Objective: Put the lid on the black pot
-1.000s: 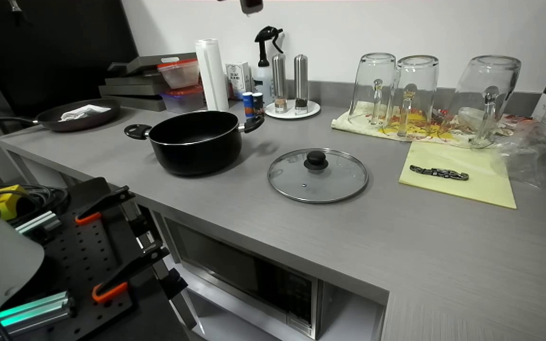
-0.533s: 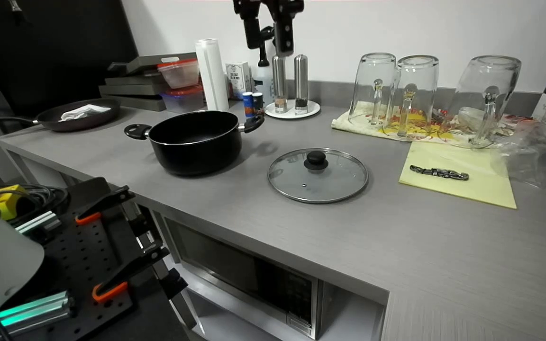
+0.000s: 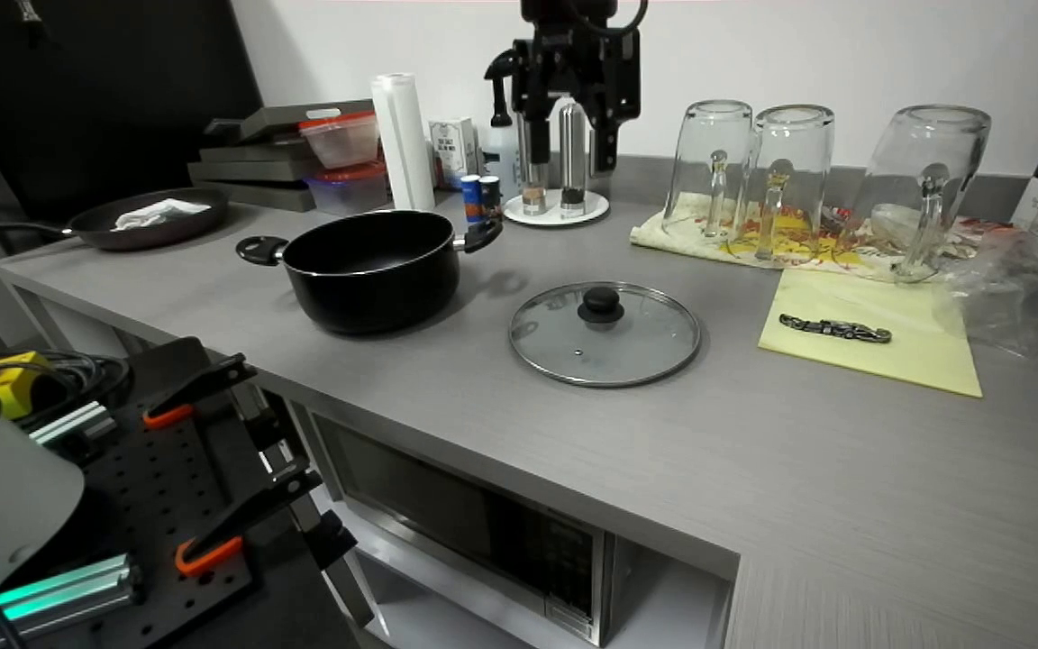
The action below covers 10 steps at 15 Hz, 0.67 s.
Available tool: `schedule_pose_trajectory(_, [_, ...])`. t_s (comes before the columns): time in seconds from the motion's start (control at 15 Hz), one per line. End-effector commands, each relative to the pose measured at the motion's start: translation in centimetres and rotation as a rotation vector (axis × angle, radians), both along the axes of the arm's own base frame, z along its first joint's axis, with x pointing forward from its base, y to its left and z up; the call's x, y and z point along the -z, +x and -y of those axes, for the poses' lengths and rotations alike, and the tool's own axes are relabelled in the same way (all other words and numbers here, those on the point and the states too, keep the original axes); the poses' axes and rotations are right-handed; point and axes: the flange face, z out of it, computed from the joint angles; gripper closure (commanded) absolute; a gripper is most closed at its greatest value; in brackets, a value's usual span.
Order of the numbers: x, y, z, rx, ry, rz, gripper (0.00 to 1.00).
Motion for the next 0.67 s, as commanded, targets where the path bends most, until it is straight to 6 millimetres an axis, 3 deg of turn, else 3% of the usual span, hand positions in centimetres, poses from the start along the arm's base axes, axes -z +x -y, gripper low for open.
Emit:
schedule_pose_trajectory(0.0, [3.1,4.9,-0.3,-0.018,-0.006,-0.053,0.0])
schedule_pose_trajectory(0.27, [6.5,8.0,-1.1,-0.052,0.002,-0.083,0.0])
schedule_pose_trajectory(0.6, [9.8,10.5,-2.1,-0.083,0.011,-0.121,0.0])
